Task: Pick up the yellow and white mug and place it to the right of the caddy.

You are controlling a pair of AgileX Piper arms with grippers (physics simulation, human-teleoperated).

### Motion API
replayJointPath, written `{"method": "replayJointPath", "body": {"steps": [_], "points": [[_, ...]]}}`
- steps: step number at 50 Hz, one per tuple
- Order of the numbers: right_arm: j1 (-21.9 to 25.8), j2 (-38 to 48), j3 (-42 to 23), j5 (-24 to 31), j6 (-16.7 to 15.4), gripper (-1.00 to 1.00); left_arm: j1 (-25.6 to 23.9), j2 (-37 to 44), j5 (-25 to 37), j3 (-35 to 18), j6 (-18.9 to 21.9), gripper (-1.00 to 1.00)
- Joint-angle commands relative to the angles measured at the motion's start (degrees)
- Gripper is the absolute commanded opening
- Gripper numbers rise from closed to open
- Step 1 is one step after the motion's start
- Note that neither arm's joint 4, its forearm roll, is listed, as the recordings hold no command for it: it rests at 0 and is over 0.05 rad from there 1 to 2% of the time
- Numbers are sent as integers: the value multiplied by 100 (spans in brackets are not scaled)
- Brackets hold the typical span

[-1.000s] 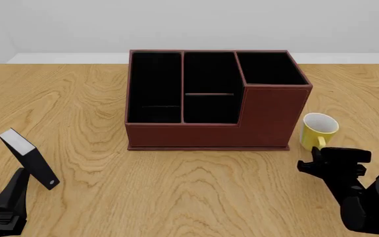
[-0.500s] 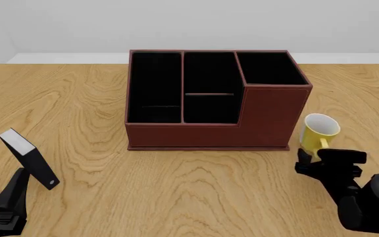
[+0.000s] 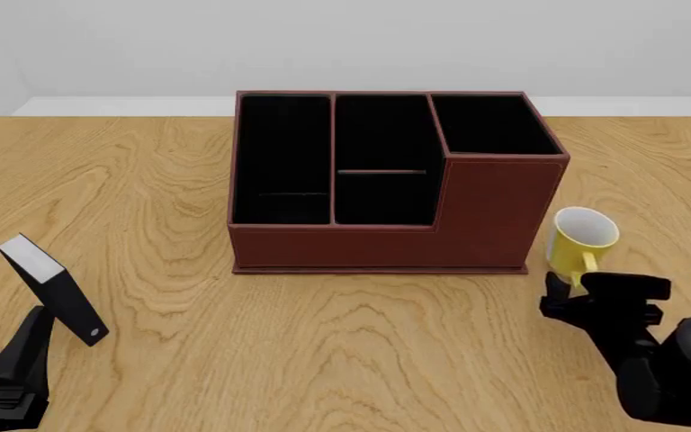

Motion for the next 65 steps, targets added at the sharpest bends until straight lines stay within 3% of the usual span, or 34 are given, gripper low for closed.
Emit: {"method": "replayJointPath", "body": {"steps": [1,16,35,45,47,49,58,59,62,65], "points": [[41,-154,148,-2,-3,100,0,0,0,0,0,100],[-59,-740,619,-2,-138,100,0,0,0,0,0,100],[-81,-2638,1841,92,-245,100,0,0,0,0,0,100],[-12,-4643,1869,1764,-302,100,0,0,0,0,0,100],[88,-5513,1872,2524,-354,100,0,0,0,0,0,100],[126,-5973,1865,2944,-354,100,0,0,0,0,0,100],[326,-7678,1692,4604,-359,100,0,0,0,0,0,100],[326,-7678,1692,4604,-359,100,0,0,0,0,0,100],[452,-8447,1444,5480,-365,100,0,0,0,0,0,100],[482,-8818,1281,5930,-407,100,0,0,0,0,0,100]]}}
